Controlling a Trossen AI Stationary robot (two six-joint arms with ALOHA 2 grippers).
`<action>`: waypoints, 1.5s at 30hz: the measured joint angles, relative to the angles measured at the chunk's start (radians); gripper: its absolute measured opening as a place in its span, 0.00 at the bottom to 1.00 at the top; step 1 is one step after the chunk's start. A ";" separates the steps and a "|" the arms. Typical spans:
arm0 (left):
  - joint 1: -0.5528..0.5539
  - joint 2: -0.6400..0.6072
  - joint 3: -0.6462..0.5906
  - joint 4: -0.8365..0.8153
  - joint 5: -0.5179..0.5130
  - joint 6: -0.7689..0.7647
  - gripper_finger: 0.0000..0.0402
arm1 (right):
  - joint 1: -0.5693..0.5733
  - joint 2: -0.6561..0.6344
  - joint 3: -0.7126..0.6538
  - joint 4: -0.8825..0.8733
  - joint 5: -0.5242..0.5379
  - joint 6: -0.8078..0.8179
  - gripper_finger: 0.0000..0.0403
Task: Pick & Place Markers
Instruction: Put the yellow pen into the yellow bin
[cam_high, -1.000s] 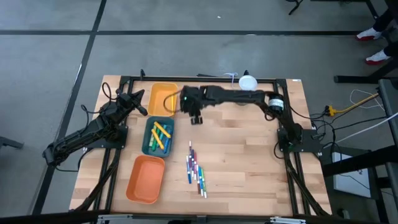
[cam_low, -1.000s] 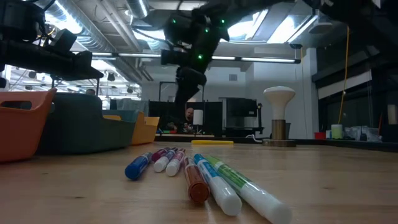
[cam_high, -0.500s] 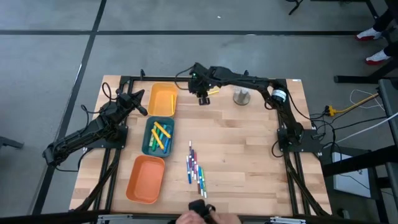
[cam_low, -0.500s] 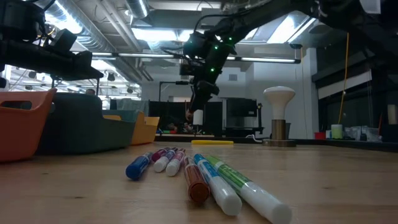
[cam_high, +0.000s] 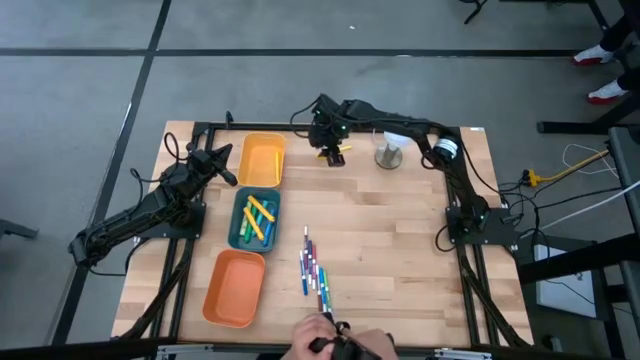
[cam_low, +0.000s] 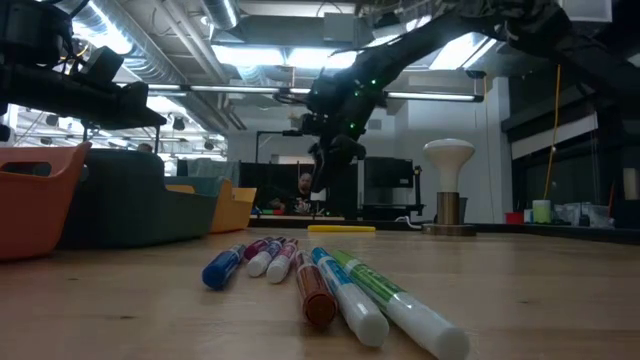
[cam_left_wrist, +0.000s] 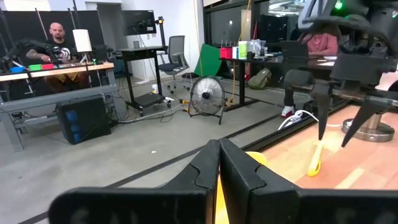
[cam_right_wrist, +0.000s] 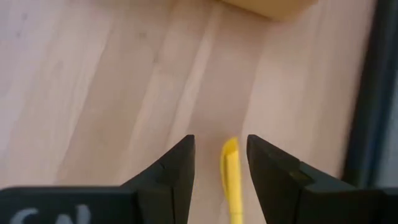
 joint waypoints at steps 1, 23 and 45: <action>0.000 0.000 0.000 0.000 0.000 0.000 0.02 | -0.003 0.009 0.000 -0.005 -0.005 0.000 0.36; 0.000 0.000 0.000 0.000 0.000 0.000 0.02 | -0.083 0.104 0.000 -0.025 0.000 -0.045 0.36; 0.000 0.000 0.000 0.000 0.000 0.000 0.02 | -0.091 0.149 0.003 -0.065 0.105 -0.098 0.13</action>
